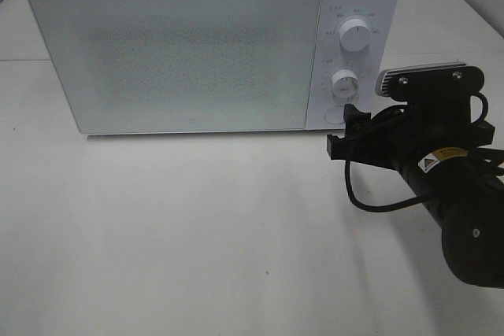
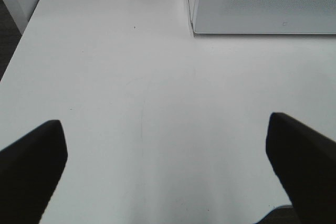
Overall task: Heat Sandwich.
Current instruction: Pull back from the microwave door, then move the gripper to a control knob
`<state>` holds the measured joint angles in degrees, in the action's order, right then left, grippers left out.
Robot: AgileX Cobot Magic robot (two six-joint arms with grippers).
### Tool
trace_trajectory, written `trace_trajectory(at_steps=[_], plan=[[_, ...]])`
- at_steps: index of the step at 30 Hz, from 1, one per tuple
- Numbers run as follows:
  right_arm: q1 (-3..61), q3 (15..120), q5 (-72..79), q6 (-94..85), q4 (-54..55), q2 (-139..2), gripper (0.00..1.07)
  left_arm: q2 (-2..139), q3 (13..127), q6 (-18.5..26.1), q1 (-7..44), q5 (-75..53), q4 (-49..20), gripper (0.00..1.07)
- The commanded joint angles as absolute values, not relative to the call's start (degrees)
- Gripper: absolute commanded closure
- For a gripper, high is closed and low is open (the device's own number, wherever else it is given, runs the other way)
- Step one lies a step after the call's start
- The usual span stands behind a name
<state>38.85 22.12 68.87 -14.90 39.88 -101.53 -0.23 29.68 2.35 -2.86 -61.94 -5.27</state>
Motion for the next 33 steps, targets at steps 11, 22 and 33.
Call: trace_trajectory(at_steps=[11,22,33], plan=[[39.02,22.63,75.06,-14.04,39.48,-101.53,0.32,-1.2,29.56,2.01,-2.98,-61.36,-5.16,0.09],[38.67,28.13,74.89,-14.09,39.48,-106.34,0.32,-1.2,29.56,2.01,-2.98,-61.36,-5.16,0.09],[35.35,34.15,73.34,-13.98,38.79,-110.35,0.32,-1.2,29.56,2.01,-2.98,-61.36,-5.16,0.09]])
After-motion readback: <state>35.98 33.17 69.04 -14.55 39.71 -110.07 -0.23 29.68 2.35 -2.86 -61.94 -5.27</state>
